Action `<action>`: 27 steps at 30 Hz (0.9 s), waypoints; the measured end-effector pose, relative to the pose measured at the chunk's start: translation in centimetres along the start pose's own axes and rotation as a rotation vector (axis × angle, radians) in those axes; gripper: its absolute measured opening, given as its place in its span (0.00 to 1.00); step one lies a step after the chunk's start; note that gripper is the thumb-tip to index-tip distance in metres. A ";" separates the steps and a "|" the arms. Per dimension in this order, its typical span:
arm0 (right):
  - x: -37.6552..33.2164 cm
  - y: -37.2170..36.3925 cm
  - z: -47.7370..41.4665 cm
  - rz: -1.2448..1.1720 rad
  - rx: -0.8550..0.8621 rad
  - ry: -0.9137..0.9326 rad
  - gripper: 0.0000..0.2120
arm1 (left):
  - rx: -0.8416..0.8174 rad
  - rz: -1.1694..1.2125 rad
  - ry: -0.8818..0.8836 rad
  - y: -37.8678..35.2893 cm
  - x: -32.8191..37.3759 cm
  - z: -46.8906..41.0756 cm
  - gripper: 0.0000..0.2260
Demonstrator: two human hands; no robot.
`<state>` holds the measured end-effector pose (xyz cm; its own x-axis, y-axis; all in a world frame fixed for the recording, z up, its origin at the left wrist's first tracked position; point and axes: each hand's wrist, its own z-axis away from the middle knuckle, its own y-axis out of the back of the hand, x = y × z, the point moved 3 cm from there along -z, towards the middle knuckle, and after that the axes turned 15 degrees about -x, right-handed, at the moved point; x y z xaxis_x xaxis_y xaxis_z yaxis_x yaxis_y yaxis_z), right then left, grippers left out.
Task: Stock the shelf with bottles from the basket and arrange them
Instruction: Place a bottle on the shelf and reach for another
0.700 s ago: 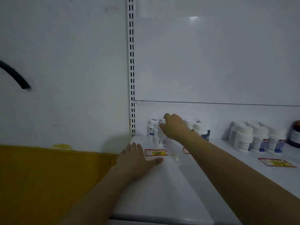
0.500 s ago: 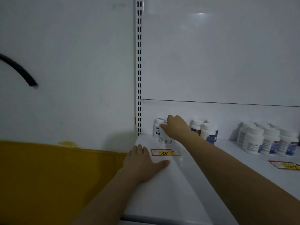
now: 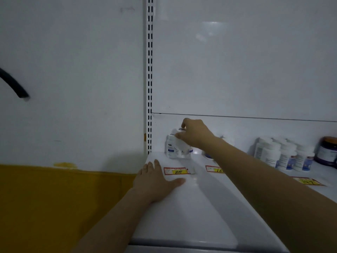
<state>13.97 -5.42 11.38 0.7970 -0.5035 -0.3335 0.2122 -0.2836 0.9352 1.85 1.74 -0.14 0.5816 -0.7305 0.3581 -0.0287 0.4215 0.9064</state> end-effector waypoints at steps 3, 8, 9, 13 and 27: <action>-0.6 2.6 1.8 -0.013 0.031 0.051 0.20 | 0.128 0.163 -0.158 1.7 1.2 0.2 0.48; -1.0 5.8 4.5 -0.006 0.046 0.087 0.23 | 0.059 0.525 -0.396 5.0 4.4 1.6 0.26; -1.1 6.2 5.0 -0.011 0.050 0.084 0.23 | 0.015 0.590 -0.410 5.2 4.7 1.6 0.26; -0.7 6.3 6.5 -0.137 0.046 0.066 0.23 | -0.030 0.670 -0.475 4.7 6.0 1.9 0.17; 1.7 3.9 7.1 -0.314 0.011 0.016 0.23 | -0.183 0.940 -0.494 2.2 6.1 2.9 0.18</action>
<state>12.15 -13.17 13.57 0.7019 -0.3773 -0.6041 0.4437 -0.4318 0.7853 2.98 -3.36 4.66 -0.0039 -0.1911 0.9816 -0.1473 0.9710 0.1884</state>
